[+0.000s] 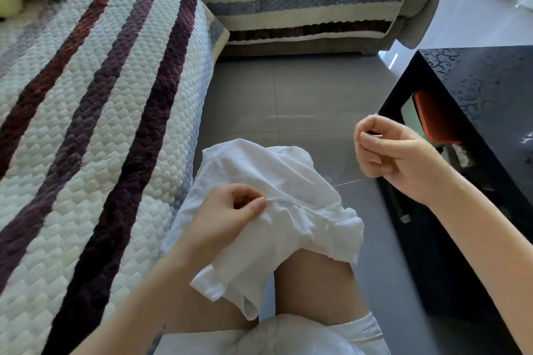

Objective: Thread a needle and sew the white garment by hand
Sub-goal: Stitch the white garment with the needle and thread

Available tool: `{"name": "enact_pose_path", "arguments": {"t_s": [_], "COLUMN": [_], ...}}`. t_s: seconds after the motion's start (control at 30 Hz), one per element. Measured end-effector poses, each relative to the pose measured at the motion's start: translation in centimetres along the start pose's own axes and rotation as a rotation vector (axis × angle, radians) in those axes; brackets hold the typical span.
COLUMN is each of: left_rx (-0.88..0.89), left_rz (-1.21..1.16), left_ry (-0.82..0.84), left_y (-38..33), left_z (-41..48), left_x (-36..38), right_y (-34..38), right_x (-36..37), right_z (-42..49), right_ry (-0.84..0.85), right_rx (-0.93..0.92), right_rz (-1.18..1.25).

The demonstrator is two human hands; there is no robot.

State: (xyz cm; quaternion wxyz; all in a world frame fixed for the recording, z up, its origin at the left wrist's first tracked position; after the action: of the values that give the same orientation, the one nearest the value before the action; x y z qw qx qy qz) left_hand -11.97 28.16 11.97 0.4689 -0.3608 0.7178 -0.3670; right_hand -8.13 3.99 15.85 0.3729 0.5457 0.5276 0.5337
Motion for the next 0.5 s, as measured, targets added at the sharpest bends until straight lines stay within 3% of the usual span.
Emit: {"name": "enact_pose_path", "arguments": {"t_s": [0.13,0.2,0.27,0.37,0.5], "left_rx": [-0.055,-0.064,-0.067,-0.067,-0.061], "left_rz": [-0.028,-0.042,-0.043,-0.041,-0.051], "left_ry": [-0.006,-0.005,-0.005,-0.006,0.001], "left_y": [0.7,1.0,1.0,1.0,0.7], "left_z": [-0.1,-0.1,-0.2,-0.1,-0.1], "left_x": [-0.8,-0.7,-0.6,-0.6,-0.5], "right_y": [-4.4,-4.8,-4.1,-1.5,-1.6], "right_x": [-14.0,-17.2,-16.2,-8.9,2.8], "right_z": [3.9,3.2,3.1,2.9,-0.2], "right_ry": [-0.533,-0.715,-0.761,-0.584,-0.022], "right_rx": [0.13,0.214,0.173,-0.15,-0.427], "right_rz": [-0.837,-1.01,-1.016,-1.018,-0.989]}}
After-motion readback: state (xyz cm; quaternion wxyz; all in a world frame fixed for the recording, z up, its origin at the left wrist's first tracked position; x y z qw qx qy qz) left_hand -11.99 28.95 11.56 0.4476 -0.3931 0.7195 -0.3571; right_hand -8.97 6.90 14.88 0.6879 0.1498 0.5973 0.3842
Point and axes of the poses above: each hand's wrist, its own z-axis towards the middle knuckle, its own x-axis out of the palm, y = z × x, the point moved 7 cm from there along z, towards the middle knuckle, and after that the axes turned 7 degrees about z, right-handed, at the moved point
